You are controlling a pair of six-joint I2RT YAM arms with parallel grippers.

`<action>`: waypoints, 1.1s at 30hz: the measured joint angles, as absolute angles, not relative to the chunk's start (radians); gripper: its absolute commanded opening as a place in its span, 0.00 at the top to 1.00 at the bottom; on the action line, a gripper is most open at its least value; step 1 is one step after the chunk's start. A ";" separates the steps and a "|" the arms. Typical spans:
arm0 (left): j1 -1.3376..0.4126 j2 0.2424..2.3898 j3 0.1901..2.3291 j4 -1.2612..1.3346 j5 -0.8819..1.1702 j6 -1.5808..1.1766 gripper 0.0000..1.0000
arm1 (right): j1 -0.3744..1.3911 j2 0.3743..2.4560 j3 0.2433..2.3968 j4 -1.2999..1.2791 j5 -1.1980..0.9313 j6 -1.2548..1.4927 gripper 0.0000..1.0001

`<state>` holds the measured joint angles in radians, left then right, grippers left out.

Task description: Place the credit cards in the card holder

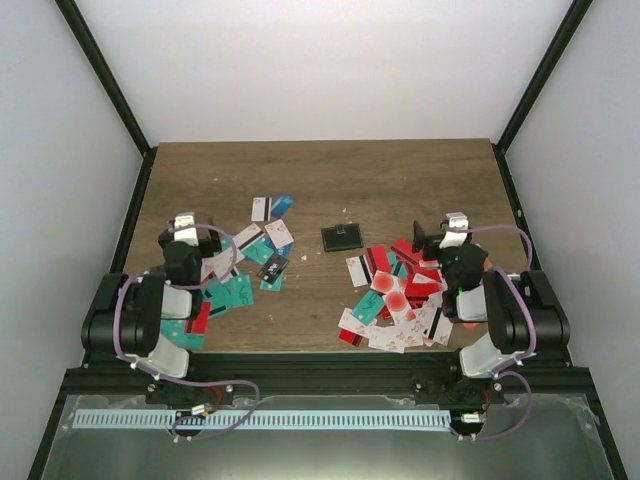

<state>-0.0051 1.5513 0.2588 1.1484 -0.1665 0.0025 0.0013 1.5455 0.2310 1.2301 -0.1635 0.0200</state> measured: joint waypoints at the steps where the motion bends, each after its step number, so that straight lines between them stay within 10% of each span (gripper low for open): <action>1: -0.005 1.542 0.263 1.131 -0.163 0.004 0.00 | 0.002 1.542 0.231 1.226 -0.154 0.020 0.00; 19: -0.022 1.248 0.928 0.329 -0.117 -0.139 0.00 | 0.004 1.221 0.790 0.445 -0.051 0.200 0.00; 33: -0.036 1.503 1.208 -0.285 0.286 -0.324 0.02 | 0.035 1.538 1.183 -0.065 -0.426 0.377 0.01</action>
<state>-0.0360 1.5032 1.2079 -0.2852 0.2863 -0.3241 0.0345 1.5375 1.1828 -0.0647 -0.4263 0.3775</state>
